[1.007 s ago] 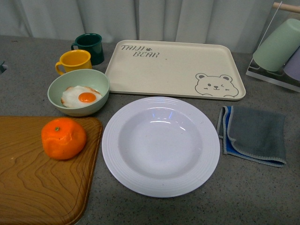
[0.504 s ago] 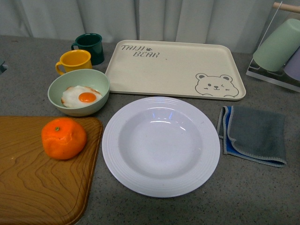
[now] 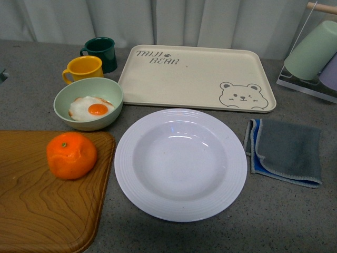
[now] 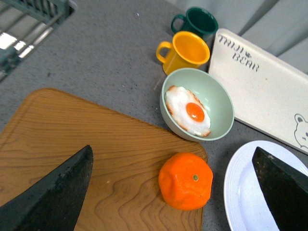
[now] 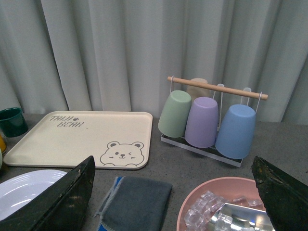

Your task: Place orange and plate with both arms

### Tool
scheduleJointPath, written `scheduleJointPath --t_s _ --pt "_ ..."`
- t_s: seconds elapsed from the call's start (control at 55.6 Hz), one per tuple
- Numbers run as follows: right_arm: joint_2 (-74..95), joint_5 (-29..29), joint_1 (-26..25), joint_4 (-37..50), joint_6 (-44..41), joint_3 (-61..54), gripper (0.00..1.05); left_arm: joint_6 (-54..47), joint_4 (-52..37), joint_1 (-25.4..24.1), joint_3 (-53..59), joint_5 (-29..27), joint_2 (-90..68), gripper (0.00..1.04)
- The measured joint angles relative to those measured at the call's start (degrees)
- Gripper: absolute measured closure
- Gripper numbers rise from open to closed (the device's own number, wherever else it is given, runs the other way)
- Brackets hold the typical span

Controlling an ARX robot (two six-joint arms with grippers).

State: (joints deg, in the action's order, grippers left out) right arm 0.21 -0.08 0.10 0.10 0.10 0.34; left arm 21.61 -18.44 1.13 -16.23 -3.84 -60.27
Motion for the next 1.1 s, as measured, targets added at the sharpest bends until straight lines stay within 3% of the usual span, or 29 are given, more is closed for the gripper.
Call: scheduleJointPath --t_s 0.108,0.396,0.647,1.097 --pt "0.0 0.0 0.0 0.0 0.0 0.0 0.09 1.4 -2.9 -0.2 -4.9 3.7 -13.0 0.07" --pt "0.0 0.0 0.0 0.0 0.0 0.0 0.09 2.1 -2.6 1.0 -17.2 6.4 -32.9 0.07" --pt "0.0 0.0 0.0 0.0 0.0 0.0 0.09 2.0 3.8 4.5 -20.6 9.2 -36.9 0.07" --pt "0.0 0.0 0.0 0.0 0.0 0.0 0.09 -0.7 6.6 6.9 -21.0 10.5 -41.7 0.07"
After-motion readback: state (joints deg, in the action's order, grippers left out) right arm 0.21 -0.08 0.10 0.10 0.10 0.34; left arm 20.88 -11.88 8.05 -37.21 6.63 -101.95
